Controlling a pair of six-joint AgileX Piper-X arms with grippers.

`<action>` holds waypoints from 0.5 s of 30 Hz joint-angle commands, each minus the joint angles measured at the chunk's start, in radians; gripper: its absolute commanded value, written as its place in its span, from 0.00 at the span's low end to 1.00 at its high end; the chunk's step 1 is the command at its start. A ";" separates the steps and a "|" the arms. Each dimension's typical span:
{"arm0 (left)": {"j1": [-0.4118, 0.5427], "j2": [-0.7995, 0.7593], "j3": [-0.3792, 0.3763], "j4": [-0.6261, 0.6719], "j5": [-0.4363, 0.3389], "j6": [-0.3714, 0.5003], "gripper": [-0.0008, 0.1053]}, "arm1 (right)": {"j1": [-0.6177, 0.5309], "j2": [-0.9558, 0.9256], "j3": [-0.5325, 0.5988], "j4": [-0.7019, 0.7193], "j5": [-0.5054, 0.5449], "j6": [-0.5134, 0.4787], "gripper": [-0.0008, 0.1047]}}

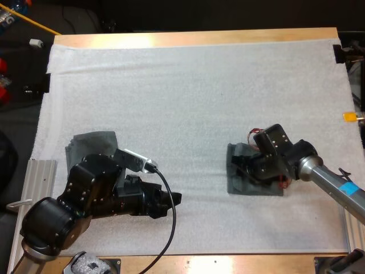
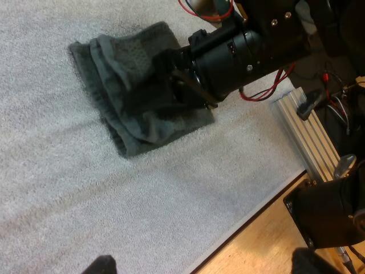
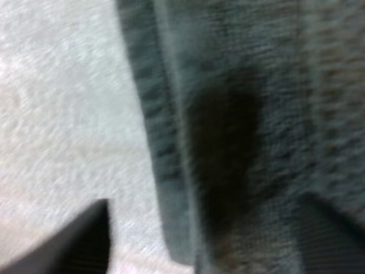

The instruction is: Pick towel from pile, fold and stack

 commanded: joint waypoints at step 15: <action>0.001 -0.001 -0.003 0.003 0.007 -0.016 0.58 | 0.133 0.026 -0.006 -0.143 -0.040 0.095 0.60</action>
